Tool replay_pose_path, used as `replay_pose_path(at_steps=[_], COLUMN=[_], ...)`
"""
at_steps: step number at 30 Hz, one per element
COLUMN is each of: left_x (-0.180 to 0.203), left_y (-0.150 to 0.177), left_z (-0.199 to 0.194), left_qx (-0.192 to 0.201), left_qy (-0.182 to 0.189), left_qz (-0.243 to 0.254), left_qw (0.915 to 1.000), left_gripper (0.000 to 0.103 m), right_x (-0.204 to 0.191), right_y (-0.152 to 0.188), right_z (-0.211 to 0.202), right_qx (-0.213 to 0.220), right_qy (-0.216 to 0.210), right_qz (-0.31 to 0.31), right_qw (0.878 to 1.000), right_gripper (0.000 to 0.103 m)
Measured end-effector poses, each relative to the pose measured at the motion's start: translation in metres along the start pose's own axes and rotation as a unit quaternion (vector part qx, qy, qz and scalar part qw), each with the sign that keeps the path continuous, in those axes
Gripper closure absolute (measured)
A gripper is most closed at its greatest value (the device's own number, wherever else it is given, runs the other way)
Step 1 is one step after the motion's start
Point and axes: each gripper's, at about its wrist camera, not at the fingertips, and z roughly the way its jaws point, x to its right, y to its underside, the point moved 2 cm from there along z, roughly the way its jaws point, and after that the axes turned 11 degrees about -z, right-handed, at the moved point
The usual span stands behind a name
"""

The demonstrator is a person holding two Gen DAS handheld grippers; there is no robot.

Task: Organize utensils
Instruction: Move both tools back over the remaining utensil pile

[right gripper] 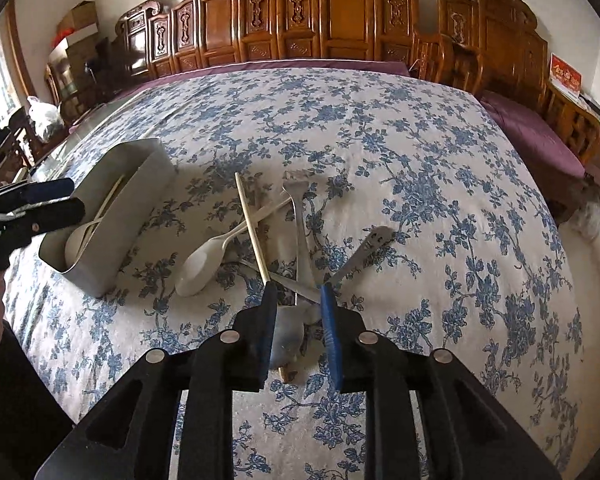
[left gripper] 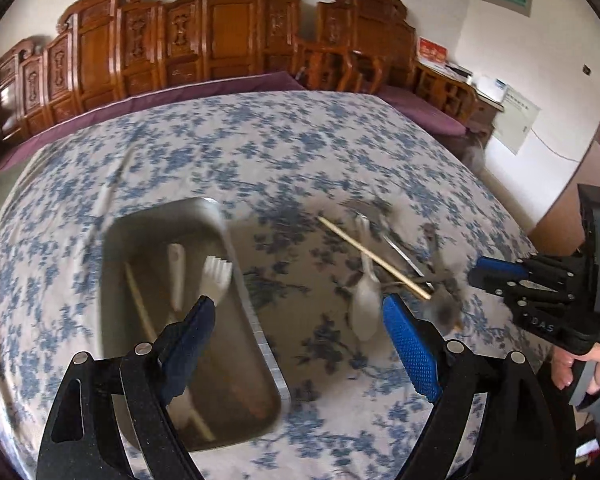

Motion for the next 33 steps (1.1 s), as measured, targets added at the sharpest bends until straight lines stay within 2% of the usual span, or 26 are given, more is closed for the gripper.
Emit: replay_pose_path(at_steps=[4,11,16,21,28,33], left_x=[0.025,0.059,0.055,0.043,0.043,0.044], left_y=[0.005,0.008,0.005,0.011,0.019,0.019], left_z=[0.014,0.053,0.078,0.094,0.103,0.106], left_qx=[-0.018,-0.043,-0.064,-0.092,-0.109,-0.105], left_qy=[0.015,0.0,-0.009,0.005,0.003,-0.001], left_qz=[0.018,0.057,0.043,0.006,0.008,0.011], left_qw=[0.9995,0.9975,0.997,0.9957,0.994,0.9945], left_gripper=[0.027,0.046,0.054,0.063,0.069,0.073], right_x=[0.008,0.023,0.029,0.034,0.026,0.025], right_y=[0.004,0.017,0.02,0.02,0.021,0.022], right_z=[0.001,0.001,-0.001,0.0,0.002,0.002], right_qx=[-0.002,-0.005,-0.004,-0.004,-0.006,-0.003], right_qy=[-0.002,-0.004,-0.005,-0.011,-0.015,-0.02], right_qz=[0.007,0.007,0.004,0.014,0.002,0.001], right_qw=[1.0,1.0,1.0,1.0,1.0,1.0], right_gripper=[0.078,0.078,0.078,0.078,0.078,0.078])
